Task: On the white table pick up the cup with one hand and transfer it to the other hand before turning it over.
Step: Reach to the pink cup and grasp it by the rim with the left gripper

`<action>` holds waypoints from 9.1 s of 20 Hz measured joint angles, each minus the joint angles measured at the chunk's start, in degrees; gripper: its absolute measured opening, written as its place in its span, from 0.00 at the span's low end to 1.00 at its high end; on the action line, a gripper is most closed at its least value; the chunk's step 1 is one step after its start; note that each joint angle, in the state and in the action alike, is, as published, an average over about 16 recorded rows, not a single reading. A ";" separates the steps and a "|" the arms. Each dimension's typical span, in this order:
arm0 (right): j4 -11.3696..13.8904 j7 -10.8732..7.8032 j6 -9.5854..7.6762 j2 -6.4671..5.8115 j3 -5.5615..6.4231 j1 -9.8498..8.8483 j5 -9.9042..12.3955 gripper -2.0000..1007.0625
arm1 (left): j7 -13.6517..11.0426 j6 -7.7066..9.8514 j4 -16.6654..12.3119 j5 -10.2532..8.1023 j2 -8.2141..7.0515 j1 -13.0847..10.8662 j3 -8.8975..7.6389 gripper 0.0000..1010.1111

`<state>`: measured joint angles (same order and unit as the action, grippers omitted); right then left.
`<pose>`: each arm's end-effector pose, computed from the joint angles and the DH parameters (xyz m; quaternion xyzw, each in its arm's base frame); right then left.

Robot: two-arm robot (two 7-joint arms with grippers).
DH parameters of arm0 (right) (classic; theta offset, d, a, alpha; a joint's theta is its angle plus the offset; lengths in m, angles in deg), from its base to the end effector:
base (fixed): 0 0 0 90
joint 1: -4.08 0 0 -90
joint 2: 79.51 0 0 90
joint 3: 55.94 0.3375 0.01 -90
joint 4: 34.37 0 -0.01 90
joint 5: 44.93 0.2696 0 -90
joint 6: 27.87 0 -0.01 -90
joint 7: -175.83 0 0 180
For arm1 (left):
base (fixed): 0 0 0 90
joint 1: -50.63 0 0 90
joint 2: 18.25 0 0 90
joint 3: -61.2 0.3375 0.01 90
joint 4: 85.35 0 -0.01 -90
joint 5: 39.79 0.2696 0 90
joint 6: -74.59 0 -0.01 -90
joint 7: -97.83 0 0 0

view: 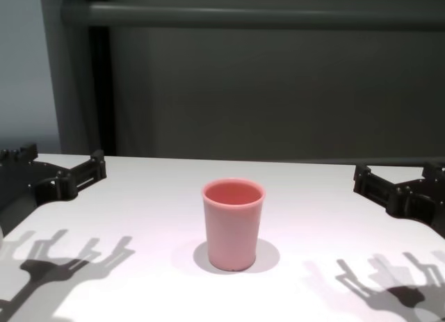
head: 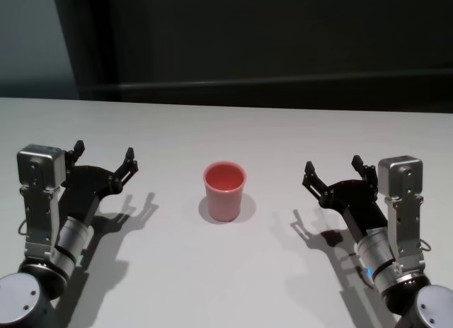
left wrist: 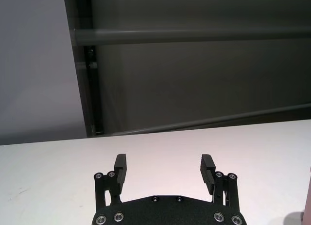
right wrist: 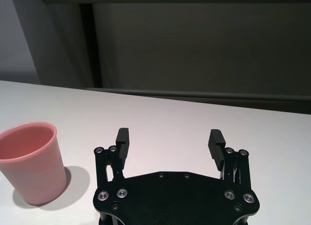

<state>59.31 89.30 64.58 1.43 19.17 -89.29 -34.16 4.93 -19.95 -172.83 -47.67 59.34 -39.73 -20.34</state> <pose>0.2596 0.0216 -0.3526 0.0184 0.0179 -0.6312 0.7752 0.2835 0.0357 -0.3615 0.0264 -0.0275 0.6357 0.7710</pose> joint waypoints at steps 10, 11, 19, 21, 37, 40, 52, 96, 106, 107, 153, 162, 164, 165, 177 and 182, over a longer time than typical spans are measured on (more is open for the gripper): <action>0.00 0.00 0.00 0.00 0.00 0.00 0.00 1.00 | 0.00 0.00 0.00 0.00 0.00 0.00 0.00 0.99; 0.00 0.00 0.00 0.00 0.00 0.00 0.00 1.00 | 0.00 0.00 0.00 0.00 0.00 0.00 0.00 0.99; 0.00 0.00 0.00 0.00 0.00 0.00 0.00 1.00 | 0.00 0.00 0.00 0.00 0.00 0.00 0.00 0.99; 0.00 0.00 0.00 0.00 0.00 0.00 0.00 1.00 | 0.00 0.00 0.00 0.00 0.00 0.00 0.00 0.99; 0.00 0.00 0.00 0.00 0.00 0.00 0.00 1.00 | -0.20 0.10 -0.09 0.20 0.02 -0.05 -0.21 0.99; 0.00 0.00 0.00 0.00 0.00 0.00 0.00 1.00 | -0.62 0.31 -0.40 0.65 -0.20 -0.11 -0.42 0.99; 0.00 0.00 0.00 0.00 0.00 0.00 0.00 1.00 | -6.24 3.12 -4.91 7.04 -5.70 0.51 -0.02 0.99; 0.00 0.00 0.00 0.00 0.00 0.01 0.00 1.00 | -58.77 -3.89 -7.17 21.61 -30.00 37.51 25.93 0.99; 0.00 0.00 0.00 0.00 0.00 0.01 0.00 1.00 | -67.05 -6.42 -2.76 23.60 -26.17 45.92 33.19 0.99; 0.00 0.00 0.00 0.00 0.00 0.01 0.00 1.00 | -67.52 -6.58 -2.40 23.85 -25.80 46.51 33.78 0.99; 0.00 0.00 0.00 0.00 0.00 0.00 0.00 1.00 | -68.04 -11.73 11.95 32.04 -15.63 57.14 48.63 0.99; 0.00 0.00 0.00 0.00 0.00 0.00 0.00 1.00 | -66.84 -12.62 16.33 32.41 -13.98 58.24 50.50 0.99; 0.00 0.00 0.00 0.00 0.00 0.00 0.00 1.00 | -66.69 -12.79 17.22 32.46 -13.66 58.49 50.90 0.99; 0.00 0.00 0.00 0.00 0.00 0.00 0.00 1.00 | -66.63 -12.87 17.62 32.46 -13.52 58.60 51.09 0.99; 0.00 0.00 0.00 0.00 0.00 0.00 0.00 1.00 | -66.44 -13.12 20.44 31.35 -12.29 59.37 52.79 0.99; 0.00 0.00 0.00 0.00 0.00 0.00 0.00 1.00 | -66.36 -12.87 20.80 30.68 -12.08 59.54 53.34 0.99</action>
<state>59.31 89.30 64.57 1.42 19.17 -89.29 -34.16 -61.43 -32.82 -152.02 -16.99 47.26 19.82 33.00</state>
